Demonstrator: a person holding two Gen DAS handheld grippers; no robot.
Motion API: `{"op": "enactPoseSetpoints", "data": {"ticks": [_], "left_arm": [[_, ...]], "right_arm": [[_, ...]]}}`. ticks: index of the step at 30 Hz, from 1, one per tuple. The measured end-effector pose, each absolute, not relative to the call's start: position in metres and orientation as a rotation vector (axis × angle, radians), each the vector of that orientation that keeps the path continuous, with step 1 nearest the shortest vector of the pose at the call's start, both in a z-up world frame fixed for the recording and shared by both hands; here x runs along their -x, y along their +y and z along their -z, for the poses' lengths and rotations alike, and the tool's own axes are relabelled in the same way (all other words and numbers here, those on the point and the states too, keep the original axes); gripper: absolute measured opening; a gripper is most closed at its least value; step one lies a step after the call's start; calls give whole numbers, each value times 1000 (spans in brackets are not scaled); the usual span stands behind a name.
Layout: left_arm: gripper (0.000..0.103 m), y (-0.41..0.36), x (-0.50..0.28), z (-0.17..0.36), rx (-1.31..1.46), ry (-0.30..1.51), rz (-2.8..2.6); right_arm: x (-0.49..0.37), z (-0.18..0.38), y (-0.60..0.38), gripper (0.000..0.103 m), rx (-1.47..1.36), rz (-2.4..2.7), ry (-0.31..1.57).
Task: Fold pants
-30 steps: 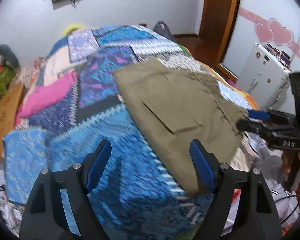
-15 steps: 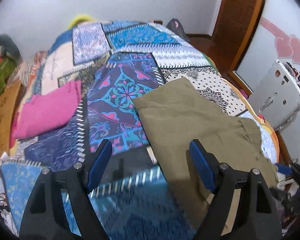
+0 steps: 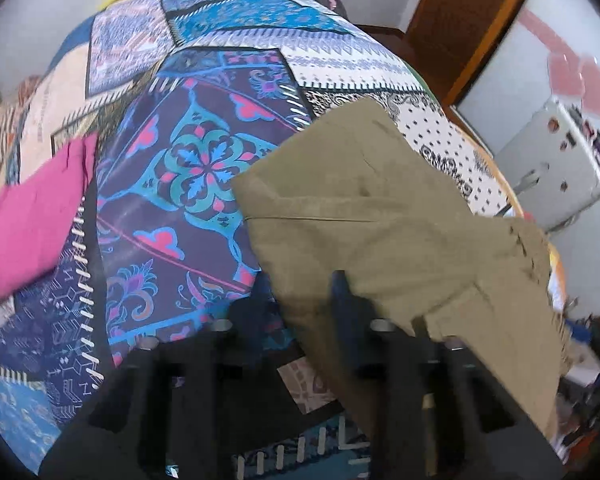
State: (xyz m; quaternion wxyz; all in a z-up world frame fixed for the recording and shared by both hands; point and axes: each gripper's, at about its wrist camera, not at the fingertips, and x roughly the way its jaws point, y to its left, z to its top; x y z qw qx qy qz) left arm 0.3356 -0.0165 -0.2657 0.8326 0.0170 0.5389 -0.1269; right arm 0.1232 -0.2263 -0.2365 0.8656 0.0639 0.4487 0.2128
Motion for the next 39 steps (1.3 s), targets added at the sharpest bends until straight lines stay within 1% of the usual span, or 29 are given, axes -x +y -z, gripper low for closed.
{"op": "enactPoseSetpoints", "data": {"ticks": [1,6,8,9,15,17,18,19,20,21,22,25,30,35,36,38,39], "left_arm": [[22,-18,-335,266,-59,1133,256],[16,-6,-325,263,-138,1097,183],[11,6,-317,264,-157,1094,130],[7,11,-314,266,-157,1099,112],[7,44,-301,252,-56,1094,111],[14,52,-307,245,-24,1078,113],[25,53,-313,242,-18,1071,111],[40,54,-319,240,-16,1062,109],[46,53,-328,237,-12,1045,104],[56,53,-336,235,-8,1035,105],[58,51,-346,234,-1,1023,113],[58,48,-379,241,5,1031,114],[58,53,-436,271,81,1101,126],[58,51,-463,281,72,1096,156],[55,50,-464,281,62,1089,160],[39,43,-462,281,14,1070,166],[18,41,-460,279,4,1061,180]], "right_arm": [[-126,237,-227,71,-126,-442,940],[-148,241,-228,71,-71,-437,943],[-161,242,-226,71,-43,-444,947],[-165,244,-225,71,-30,-447,949],[-211,250,-216,71,61,-462,946],[-223,253,-213,71,89,-467,938],[-227,254,-211,71,99,-474,934],[-231,255,-210,71,108,-477,932],[-234,256,-210,71,114,-478,931],[-237,257,-209,71,117,-478,929],[-239,257,-208,71,120,-480,928],[-239,258,-209,71,125,-488,922],[-241,259,-212,71,117,-507,917],[-248,261,-213,71,119,-516,917],[-250,261,-212,71,124,-515,914],[-254,263,-211,71,130,-513,910],[-256,263,-210,71,130,-511,910]]}}
